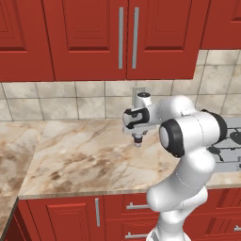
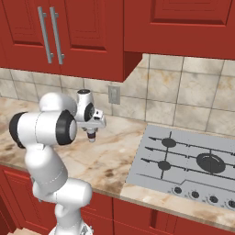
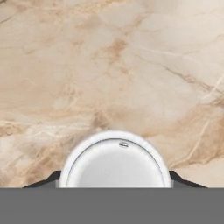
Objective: Move the drinks to the dining counter.
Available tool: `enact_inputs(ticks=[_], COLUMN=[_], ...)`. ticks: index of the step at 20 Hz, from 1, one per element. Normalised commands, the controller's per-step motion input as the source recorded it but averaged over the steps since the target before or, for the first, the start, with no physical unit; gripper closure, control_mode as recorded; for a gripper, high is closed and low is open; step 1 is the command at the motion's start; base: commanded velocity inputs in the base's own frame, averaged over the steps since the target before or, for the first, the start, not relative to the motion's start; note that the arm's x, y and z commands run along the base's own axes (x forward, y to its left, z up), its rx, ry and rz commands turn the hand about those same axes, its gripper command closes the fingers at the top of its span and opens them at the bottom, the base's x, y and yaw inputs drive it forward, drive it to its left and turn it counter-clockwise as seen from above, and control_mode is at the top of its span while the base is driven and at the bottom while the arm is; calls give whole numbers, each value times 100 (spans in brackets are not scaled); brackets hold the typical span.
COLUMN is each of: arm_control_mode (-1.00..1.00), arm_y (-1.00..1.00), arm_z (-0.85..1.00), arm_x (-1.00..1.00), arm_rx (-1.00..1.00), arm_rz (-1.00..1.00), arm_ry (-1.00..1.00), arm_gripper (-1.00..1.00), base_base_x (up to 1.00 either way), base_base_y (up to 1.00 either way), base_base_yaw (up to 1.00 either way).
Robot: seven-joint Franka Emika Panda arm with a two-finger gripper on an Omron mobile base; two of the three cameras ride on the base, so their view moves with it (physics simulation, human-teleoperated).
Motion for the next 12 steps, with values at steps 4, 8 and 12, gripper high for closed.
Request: enact_inputs(ticks=[4,8,12], arm_control_mode=[-100,-100,-100], arm_y=[0,0,0], arm_z=[1,12,16], arm_x=[-22,-25,-26], arm_rx=[0,0,0], arm_rz=[0,0,0], arm_ry=[-6,-4,-1], arm_gripper=[100,100,100], base_base_x=[0,0,0], base_base_y=[0,0,0], base_base_yaw=[0,0,0])
